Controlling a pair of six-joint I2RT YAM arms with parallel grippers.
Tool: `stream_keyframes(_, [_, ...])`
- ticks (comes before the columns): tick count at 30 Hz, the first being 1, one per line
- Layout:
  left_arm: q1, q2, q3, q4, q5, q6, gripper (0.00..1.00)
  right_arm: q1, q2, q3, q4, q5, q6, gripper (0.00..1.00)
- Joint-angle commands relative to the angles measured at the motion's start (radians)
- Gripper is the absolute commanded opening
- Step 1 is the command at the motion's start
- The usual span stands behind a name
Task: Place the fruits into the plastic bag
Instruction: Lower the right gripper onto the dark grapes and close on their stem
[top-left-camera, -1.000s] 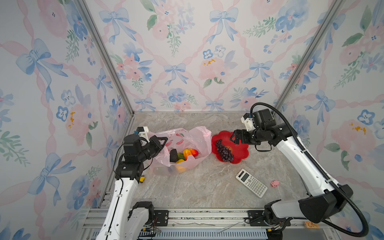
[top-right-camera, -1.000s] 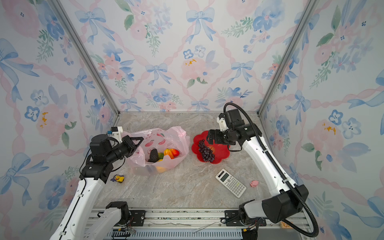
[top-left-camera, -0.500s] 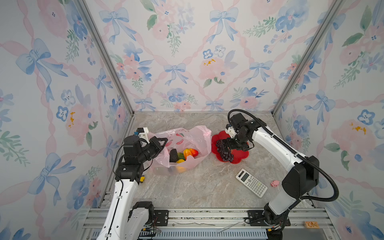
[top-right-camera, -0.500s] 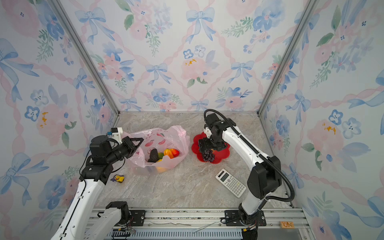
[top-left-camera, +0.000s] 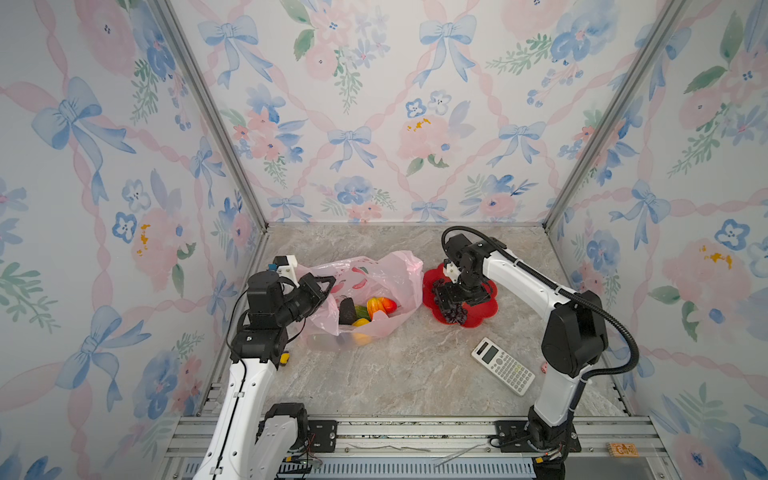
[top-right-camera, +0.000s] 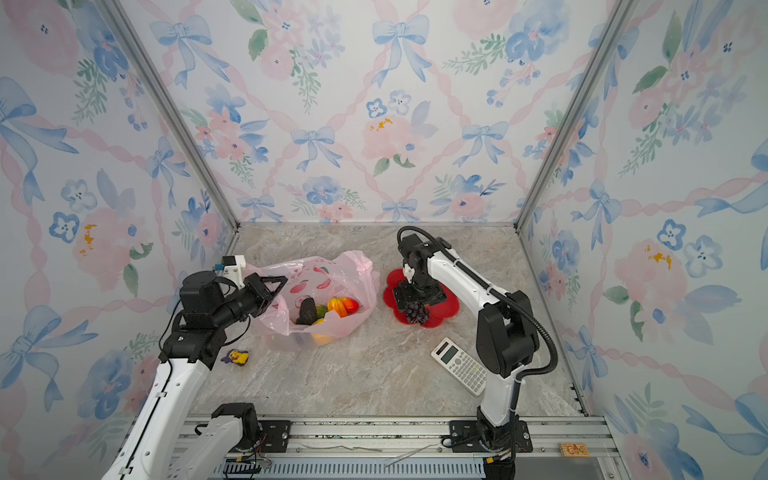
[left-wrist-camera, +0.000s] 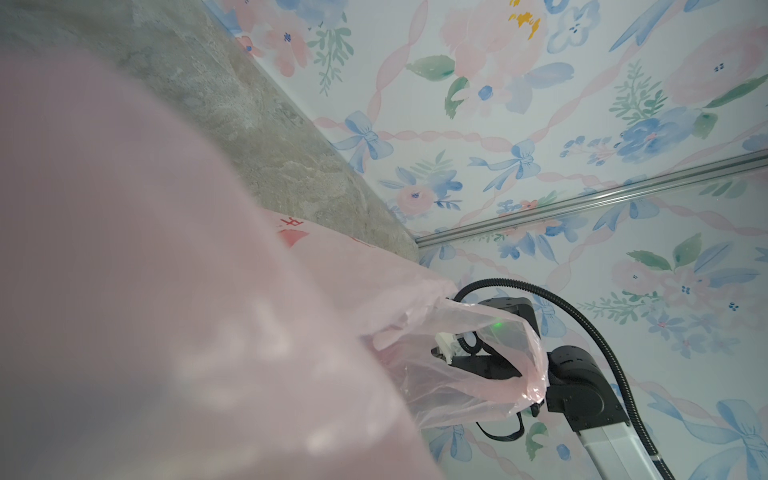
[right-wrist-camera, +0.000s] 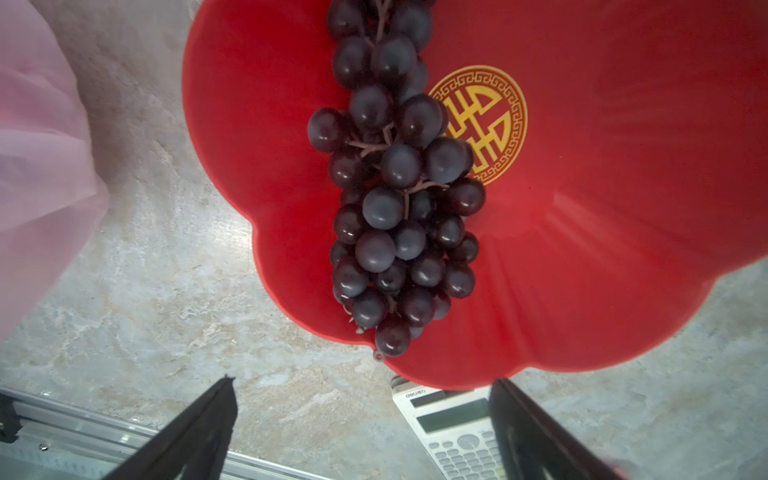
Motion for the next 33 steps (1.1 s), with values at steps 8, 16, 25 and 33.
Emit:
stream_keyframes(8, [-0.002,-0.002,-0.009,0.019,-0.001,0.010,0.00,0.004,0.113,0.036,-0.014,0.027,0.004,0.96])
stream_keyframes(16, [-0.002,-0.004,-0.014,0.020,-0.001,0.009,0.00,-0.004,0.173,0.038,0.000,0.042,0.004,0.98])
stream_keyframes(25, [-0.002,0.002,-0.012,0.020,-0.002,0.009,0.00,-0.033,0.218,0.046,0.018,0.031,0.001,1.00])
stream_keyframes(33, [-0.002,0.009,-0.005,0.020,-0.003,0.010,0.00,-0.054,0.255,0.076,0.025,0.012,-0.002,0.98])
